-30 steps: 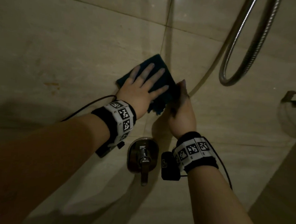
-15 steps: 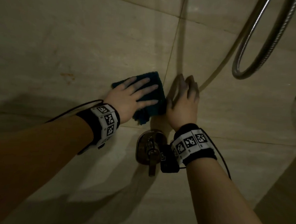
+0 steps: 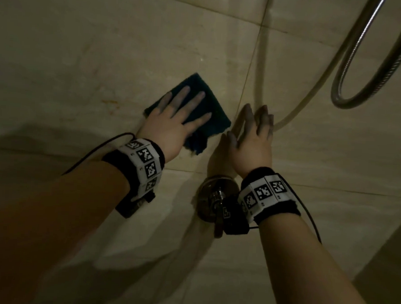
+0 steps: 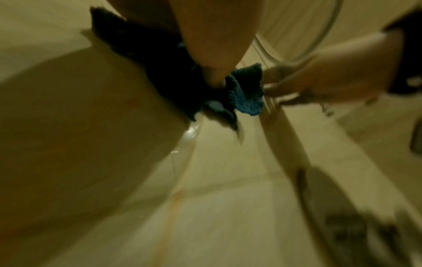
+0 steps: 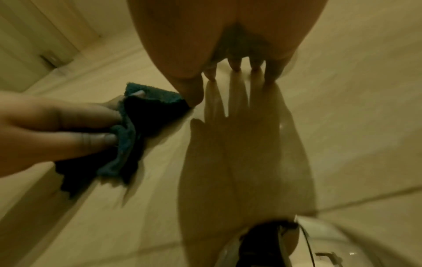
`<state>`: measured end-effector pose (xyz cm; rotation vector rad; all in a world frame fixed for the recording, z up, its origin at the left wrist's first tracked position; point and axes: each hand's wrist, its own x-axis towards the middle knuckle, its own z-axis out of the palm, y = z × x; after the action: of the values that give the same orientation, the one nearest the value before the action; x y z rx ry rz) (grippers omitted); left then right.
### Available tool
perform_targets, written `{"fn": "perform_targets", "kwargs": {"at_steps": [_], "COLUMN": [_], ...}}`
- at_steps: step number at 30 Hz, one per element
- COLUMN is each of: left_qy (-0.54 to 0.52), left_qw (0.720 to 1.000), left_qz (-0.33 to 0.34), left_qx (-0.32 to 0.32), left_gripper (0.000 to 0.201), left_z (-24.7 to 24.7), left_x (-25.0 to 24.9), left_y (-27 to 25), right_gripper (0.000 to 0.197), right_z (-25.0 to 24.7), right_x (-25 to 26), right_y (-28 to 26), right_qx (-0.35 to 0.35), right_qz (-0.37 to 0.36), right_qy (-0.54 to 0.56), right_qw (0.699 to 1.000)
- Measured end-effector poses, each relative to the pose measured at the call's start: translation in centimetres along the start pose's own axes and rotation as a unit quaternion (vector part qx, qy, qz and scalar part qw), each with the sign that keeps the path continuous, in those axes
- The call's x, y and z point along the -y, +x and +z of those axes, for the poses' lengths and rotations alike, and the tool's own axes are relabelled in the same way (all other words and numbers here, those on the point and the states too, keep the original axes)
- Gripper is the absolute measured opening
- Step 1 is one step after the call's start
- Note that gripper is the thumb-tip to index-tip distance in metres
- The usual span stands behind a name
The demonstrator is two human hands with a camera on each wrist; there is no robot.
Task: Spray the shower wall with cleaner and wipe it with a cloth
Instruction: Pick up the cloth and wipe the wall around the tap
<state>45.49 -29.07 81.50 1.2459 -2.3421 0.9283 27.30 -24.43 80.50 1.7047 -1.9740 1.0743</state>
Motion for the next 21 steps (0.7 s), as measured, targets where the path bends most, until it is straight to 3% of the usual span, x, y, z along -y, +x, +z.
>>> {"fn": "perform_targets", "kwargs": {"at_steps": [5, 14, 21], "left_qy": [-0.027, -0.067, -0.051], "left_qw": [0.999, 0.988, 0.991], "left_qz": [-0.024, -0.101, -0.089], "left_qx": [0.022, -0.09, -0.083], "left_gripper": [0.063, 0.06, 0.062], "left_z": [1.8, -0.7, -0.2], "left_x": [1.6, 6.3, 5.4], "left_y": [-2.9, -0.8, -1.1], "right_gripper": [0.073, 0.08, 0.078], "right_z": [1.3, 1.9, 2.0], "right_x": [2.9, 5.6, 5.6], "right_y": [-0.2, 1.5, 1.2], "right_qx": [0.018, 0.031, 0.017], "right_qz": [-0.049, -0.052, -0.051], "right_qy": [-0.047, -0.068, -0.069], "right_qw": [0.998, 0.996, 0.996]}}
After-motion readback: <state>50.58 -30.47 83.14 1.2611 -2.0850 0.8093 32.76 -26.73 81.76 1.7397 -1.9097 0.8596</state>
